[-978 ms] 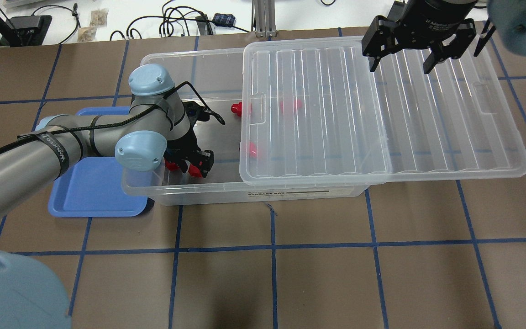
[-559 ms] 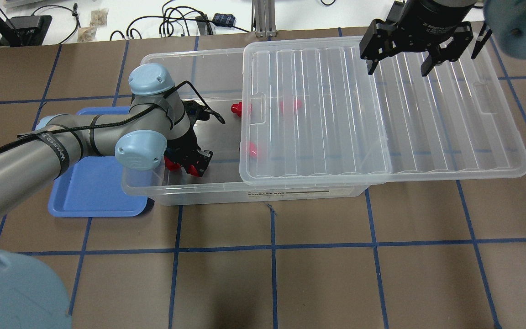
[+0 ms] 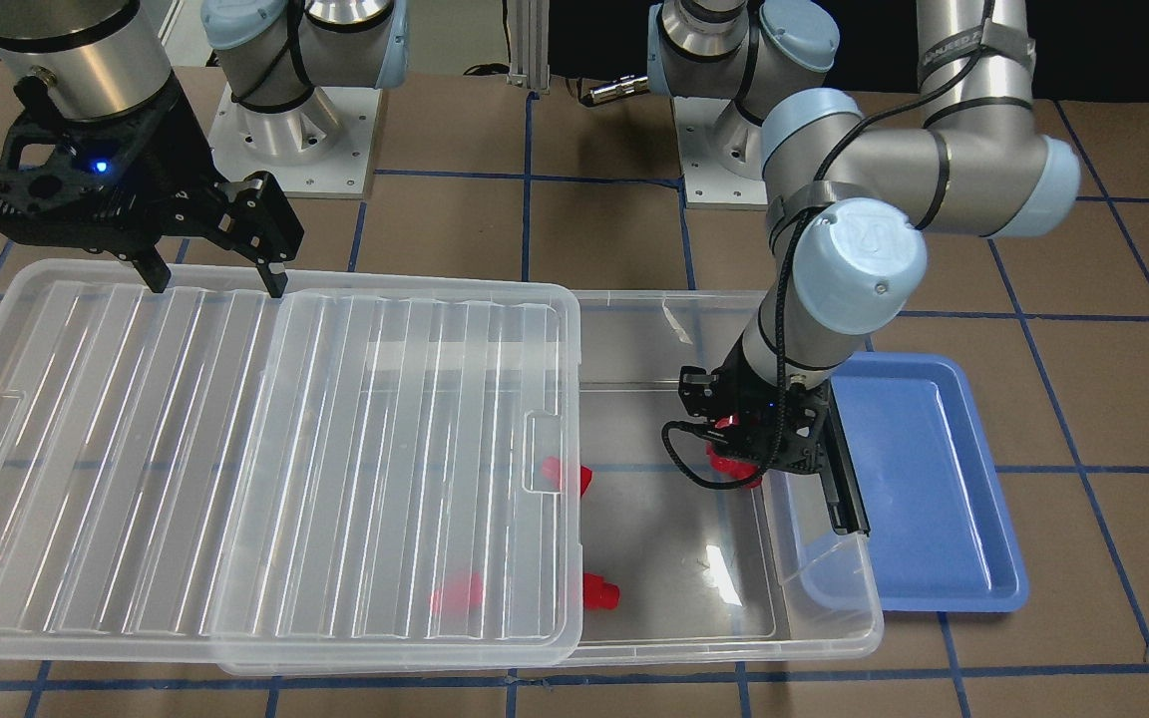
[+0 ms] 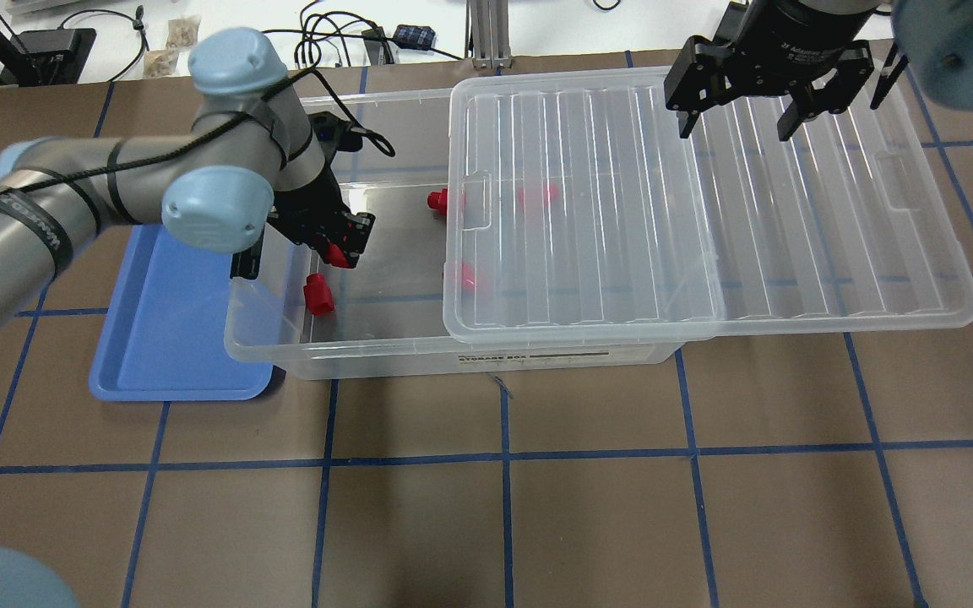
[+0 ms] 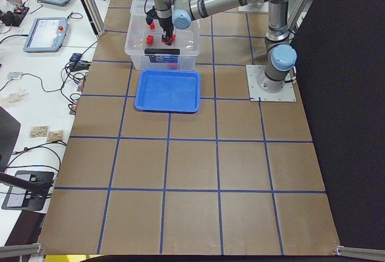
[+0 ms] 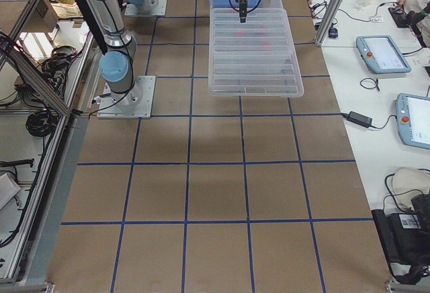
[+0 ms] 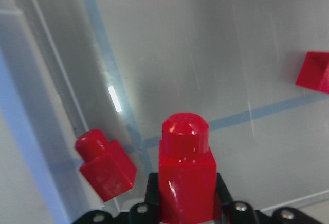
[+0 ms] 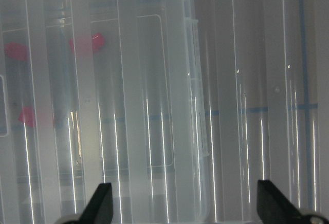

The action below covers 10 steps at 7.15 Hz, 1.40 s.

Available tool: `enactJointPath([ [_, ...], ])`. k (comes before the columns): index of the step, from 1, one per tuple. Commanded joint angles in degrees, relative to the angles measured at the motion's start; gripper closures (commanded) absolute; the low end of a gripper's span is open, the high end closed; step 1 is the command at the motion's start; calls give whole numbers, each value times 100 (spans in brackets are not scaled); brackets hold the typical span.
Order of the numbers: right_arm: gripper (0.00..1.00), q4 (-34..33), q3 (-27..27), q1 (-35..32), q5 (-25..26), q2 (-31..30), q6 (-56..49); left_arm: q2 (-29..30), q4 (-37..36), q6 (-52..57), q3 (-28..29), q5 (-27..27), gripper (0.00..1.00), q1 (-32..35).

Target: Place red block in blue tray from box

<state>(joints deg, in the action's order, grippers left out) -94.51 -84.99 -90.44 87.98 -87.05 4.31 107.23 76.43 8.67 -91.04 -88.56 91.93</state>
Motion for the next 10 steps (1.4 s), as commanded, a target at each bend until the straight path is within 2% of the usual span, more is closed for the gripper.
enactJointPath([
  [1,0,-15,-9,0,9,12,0,-263,1056,-199,858,-12,100,-418],
  [4,0,-24,-9,0,17,56,-9,-370,1137,36,817,5,100,-1631],
  [6,0,-15,17,236,26,74,-270,-204,1032,940,484,5,100,-2299],
  [7,0,2,-9,664,35,83,-629,-159,857,1170,247,-3,100,-2459],
  [8,0,29,-18,1390,26,109,-1277,-63,603,1259,27,-4,100,-2513],
  [10,0,-23,-18,2552,18,458,-2963,191,16,1645,-447,-21,100,-2513],
])
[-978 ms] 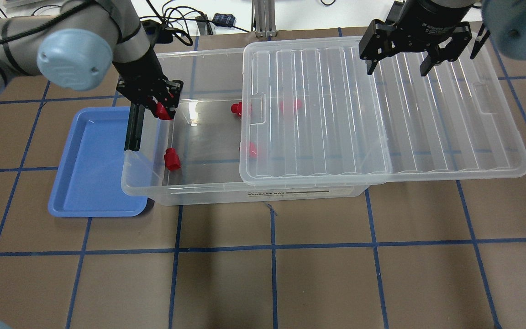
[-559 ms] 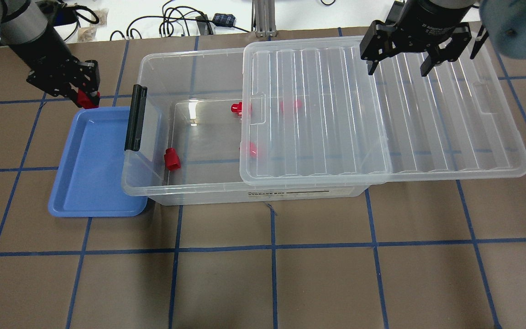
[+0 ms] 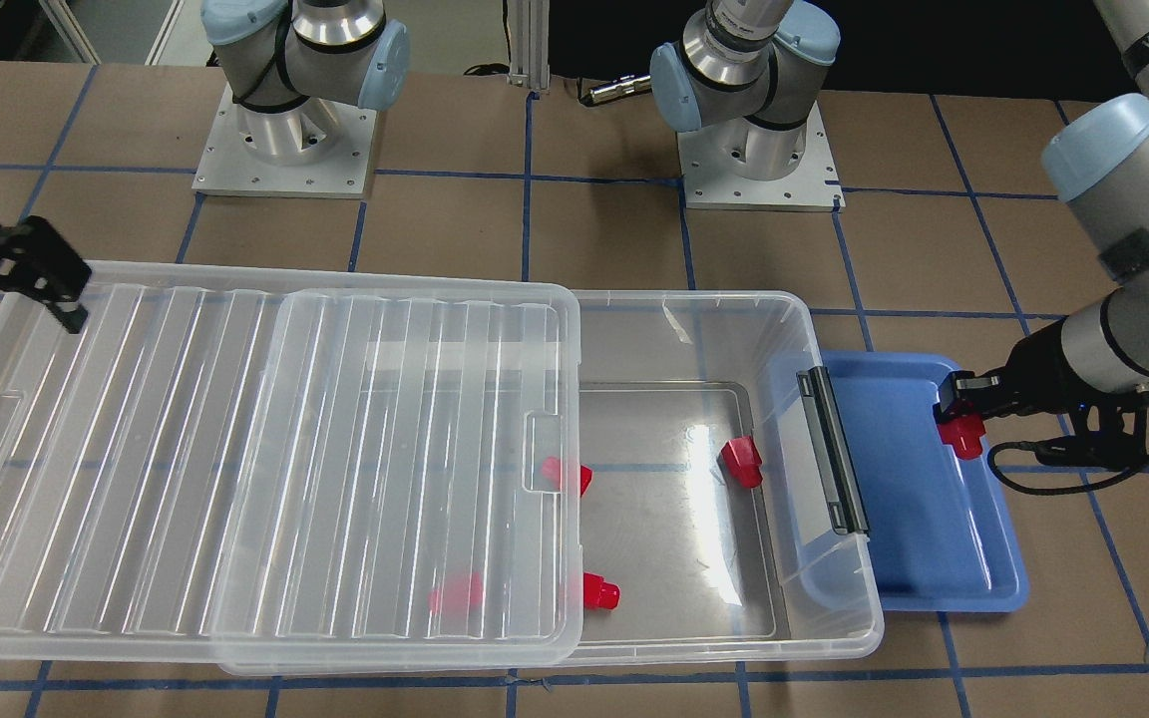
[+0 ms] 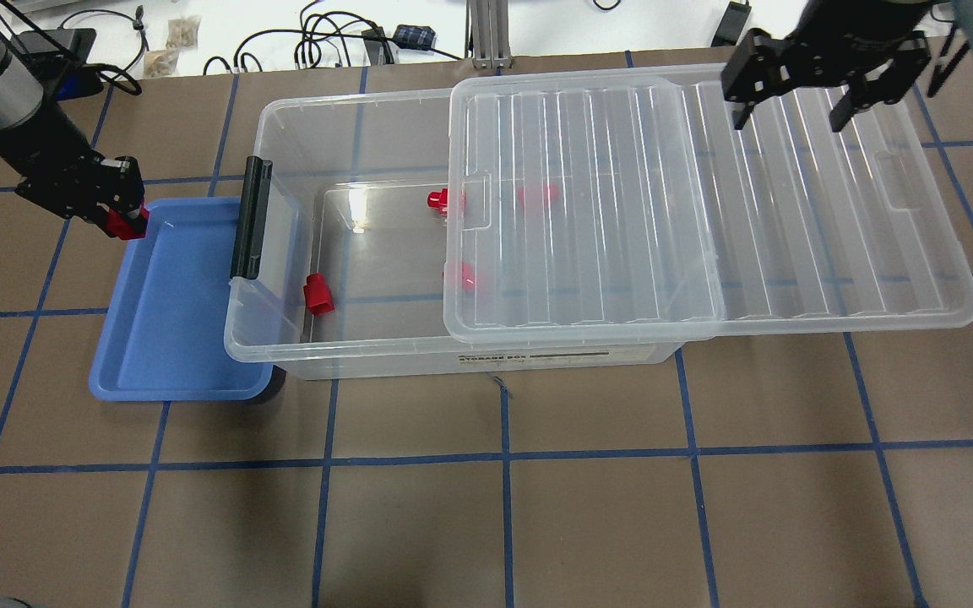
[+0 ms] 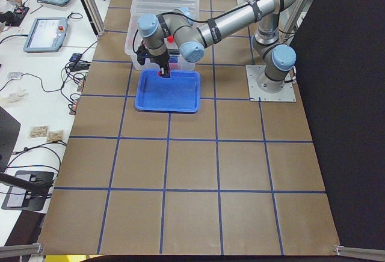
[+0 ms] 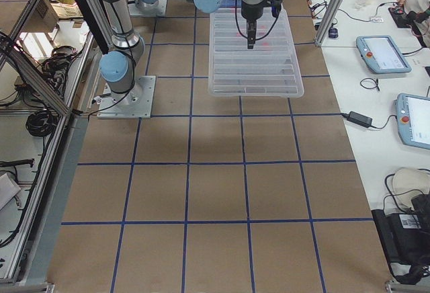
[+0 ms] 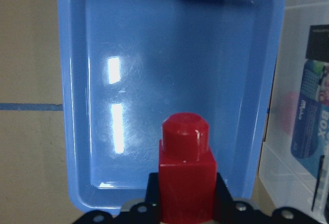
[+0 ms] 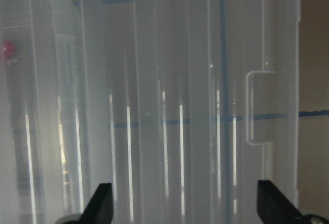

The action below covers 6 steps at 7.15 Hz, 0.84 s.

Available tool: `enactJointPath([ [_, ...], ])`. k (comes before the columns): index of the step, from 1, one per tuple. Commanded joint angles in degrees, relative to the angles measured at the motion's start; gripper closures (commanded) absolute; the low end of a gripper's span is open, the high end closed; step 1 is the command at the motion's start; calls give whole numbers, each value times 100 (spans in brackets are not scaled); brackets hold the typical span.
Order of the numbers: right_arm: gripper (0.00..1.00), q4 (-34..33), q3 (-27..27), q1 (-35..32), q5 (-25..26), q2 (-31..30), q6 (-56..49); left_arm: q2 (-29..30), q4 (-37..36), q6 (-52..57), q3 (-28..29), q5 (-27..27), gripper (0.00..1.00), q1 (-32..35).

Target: Place red block in blue tray from box

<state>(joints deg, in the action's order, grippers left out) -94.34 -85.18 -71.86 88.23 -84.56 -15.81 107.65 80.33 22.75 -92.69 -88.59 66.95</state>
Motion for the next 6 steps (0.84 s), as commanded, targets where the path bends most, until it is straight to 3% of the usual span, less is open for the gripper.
enactJointPath([
  [1,0,-180,1,1047,-25,482,-1533,290,-543,282,-423,-26,100,-24],
  [3,0,-760,-7,1541,-8,1062,-2179,545,-729,343,-434,-227,100,-25],
  [5,0,-954,-16,1552,1,1371,-2295,730,-861,528,-442,-369,100,-25],
  [6,0,-955,-25,1552,-8,1442,-2286,800,-870,520,-442,-361,93,-25],
])
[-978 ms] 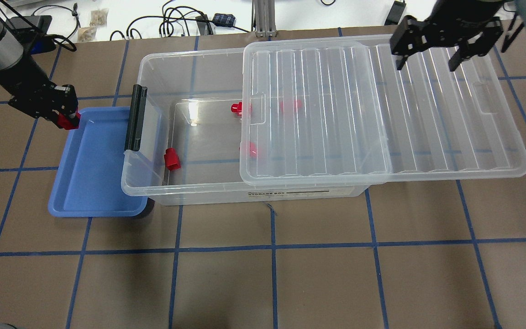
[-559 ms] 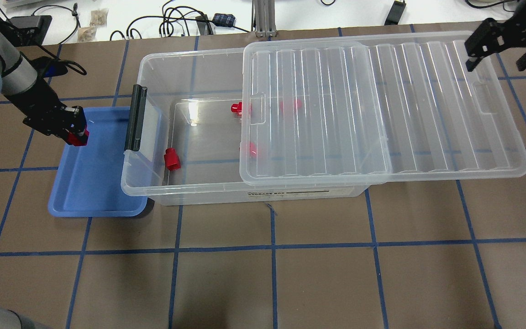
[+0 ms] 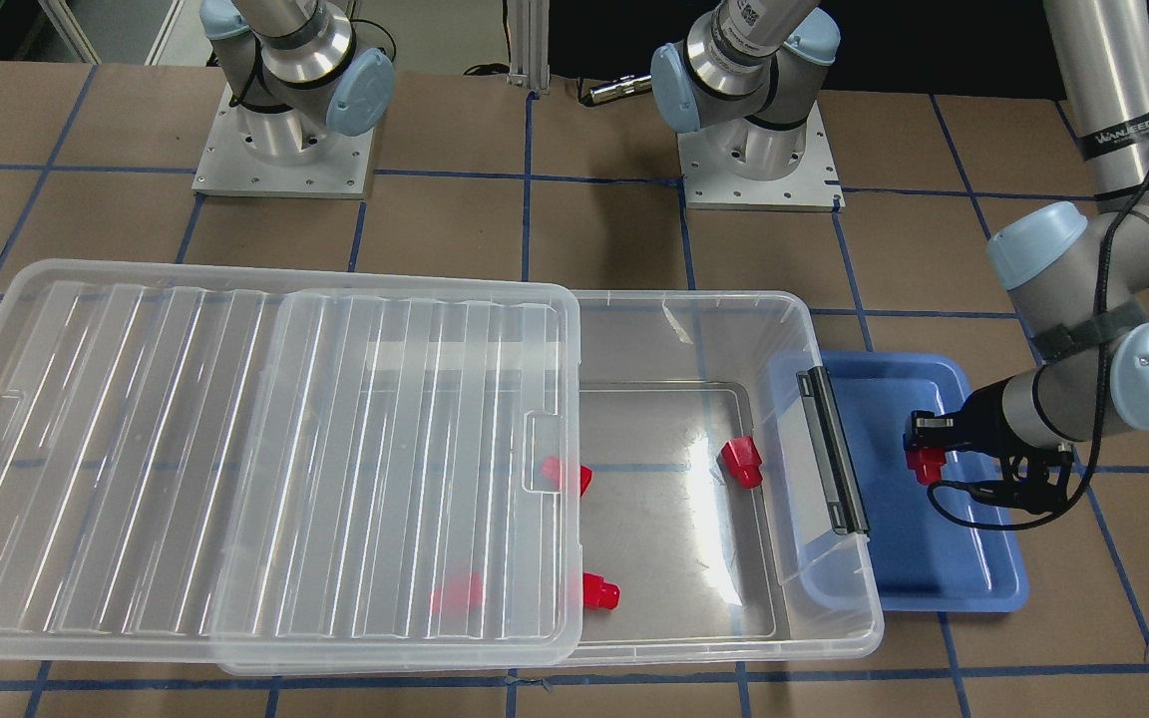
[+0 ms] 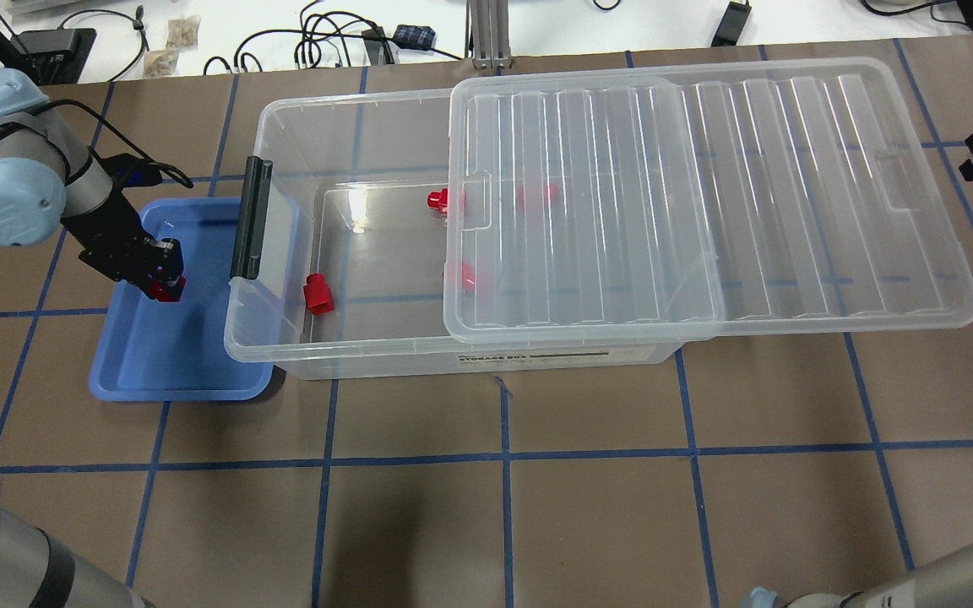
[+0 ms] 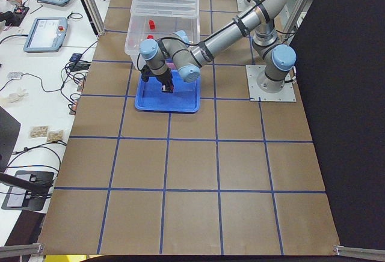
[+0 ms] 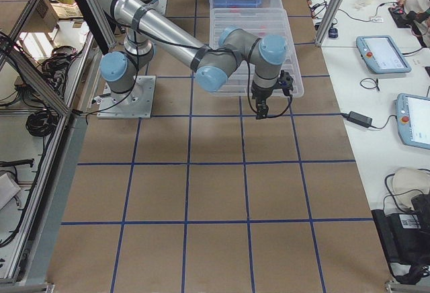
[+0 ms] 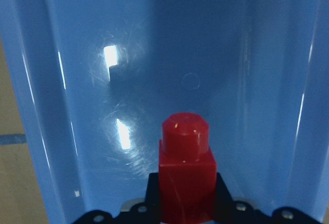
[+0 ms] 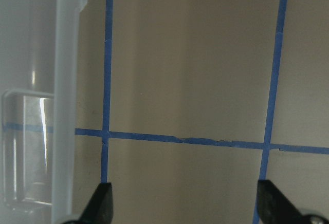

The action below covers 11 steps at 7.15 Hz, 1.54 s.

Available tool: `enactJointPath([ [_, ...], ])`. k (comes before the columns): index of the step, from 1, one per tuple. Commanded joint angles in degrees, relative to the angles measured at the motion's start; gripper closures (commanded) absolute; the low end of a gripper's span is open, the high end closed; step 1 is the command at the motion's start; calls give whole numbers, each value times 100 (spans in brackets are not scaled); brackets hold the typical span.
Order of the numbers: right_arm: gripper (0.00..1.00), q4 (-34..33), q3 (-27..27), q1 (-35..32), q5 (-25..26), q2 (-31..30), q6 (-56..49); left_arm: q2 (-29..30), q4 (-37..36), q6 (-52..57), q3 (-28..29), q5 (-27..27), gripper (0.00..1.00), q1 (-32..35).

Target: Place red block in blue tray from box

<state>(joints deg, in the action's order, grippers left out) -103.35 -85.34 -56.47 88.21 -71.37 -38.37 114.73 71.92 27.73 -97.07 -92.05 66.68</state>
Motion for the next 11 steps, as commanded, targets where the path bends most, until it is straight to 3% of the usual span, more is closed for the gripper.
enactJointPath([
  [1,0,-45,-1,-39,-23,253,13,137,-28,31,-5,-15,71,3],
  [2,0,-36,8,-101,-76,255,109,154,-28,40,-5,-24,54,3],
  [3,0,-18,8,-240,-76,255,180,155,-28,40,4,-24,30,3],
  [5,0,-10,8,-557,-85,220,434,102,-28,14,91,-41,7,3],
  [6,0,-18,8,-776,-76,220,453,-63,-11,-21,127,-59,0,29],
  [7,0,-1,8,-952,-76,211,749,-248,146,-30,266,-59,0,38],
  [11,0,0,8,-1847,-67,184,2066,-1135,1840,-31,1417,-6,0,178],
])
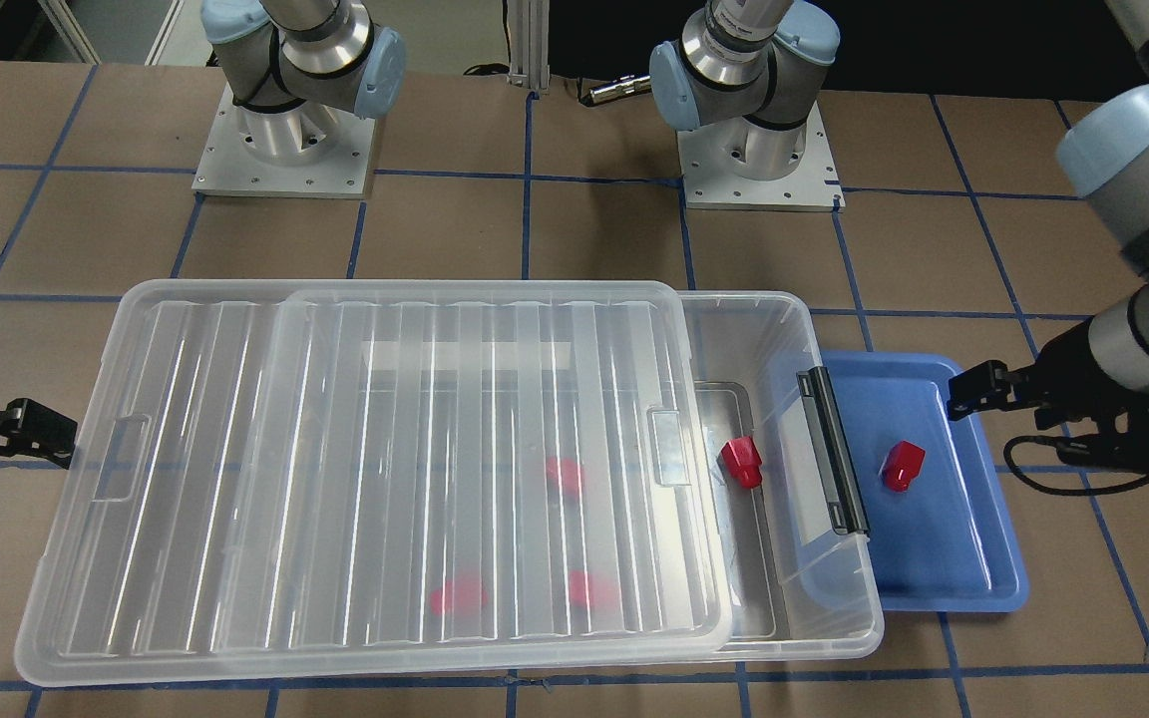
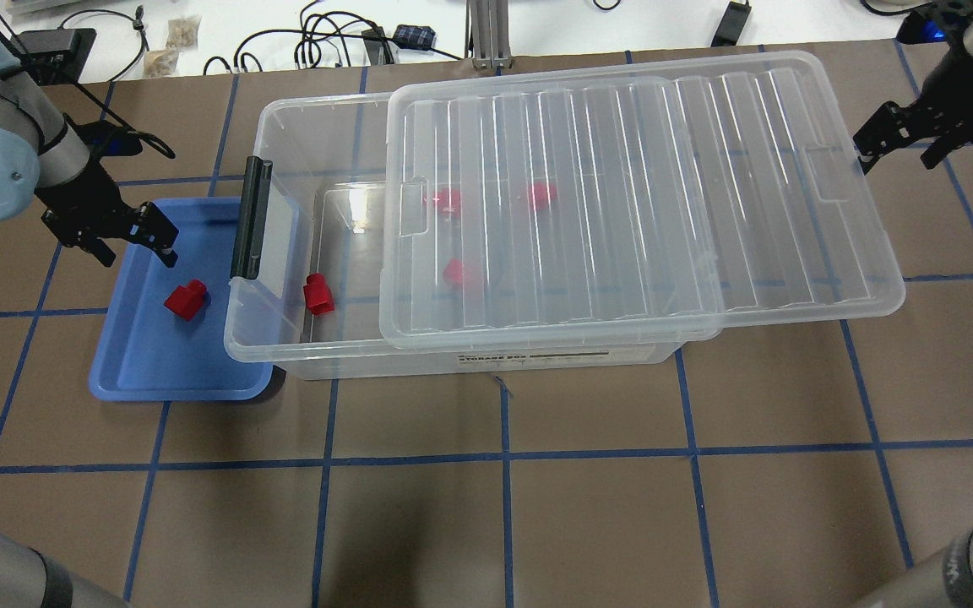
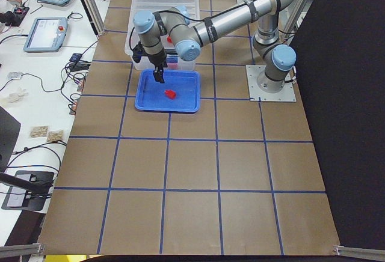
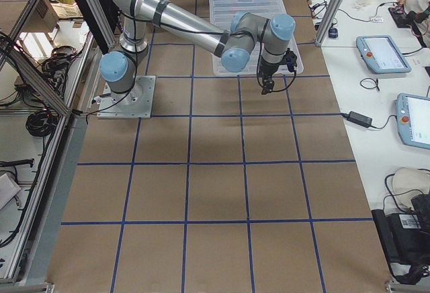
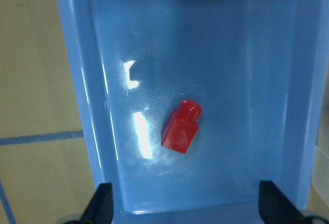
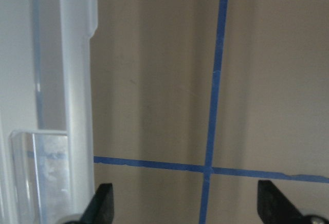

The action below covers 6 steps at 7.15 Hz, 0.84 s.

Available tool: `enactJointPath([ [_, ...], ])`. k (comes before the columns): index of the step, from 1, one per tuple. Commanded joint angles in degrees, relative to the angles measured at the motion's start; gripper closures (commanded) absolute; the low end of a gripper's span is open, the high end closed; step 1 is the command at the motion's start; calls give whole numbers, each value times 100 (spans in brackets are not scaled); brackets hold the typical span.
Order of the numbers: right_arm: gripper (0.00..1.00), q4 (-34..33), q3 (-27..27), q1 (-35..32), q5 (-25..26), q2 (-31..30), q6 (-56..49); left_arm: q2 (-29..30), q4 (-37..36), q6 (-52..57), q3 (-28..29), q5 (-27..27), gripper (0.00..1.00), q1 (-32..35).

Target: Place red block in blue tray from box

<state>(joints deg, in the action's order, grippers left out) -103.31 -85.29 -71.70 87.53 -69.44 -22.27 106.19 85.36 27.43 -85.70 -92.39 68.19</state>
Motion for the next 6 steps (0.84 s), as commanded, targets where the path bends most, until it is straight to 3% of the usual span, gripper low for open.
enactJointPath([
  [1,0,-66,12,-588,61,-8,757,-544,630,-9,308,19,0,45],
  [3,0,-67,3,-819,36,-25,1154,-1028,1183,-514,308,28,0,473],
  [6,0,-67,55,-1092,88,-8,1436,-1267,1159,-1476,203,89,0,1440],
])
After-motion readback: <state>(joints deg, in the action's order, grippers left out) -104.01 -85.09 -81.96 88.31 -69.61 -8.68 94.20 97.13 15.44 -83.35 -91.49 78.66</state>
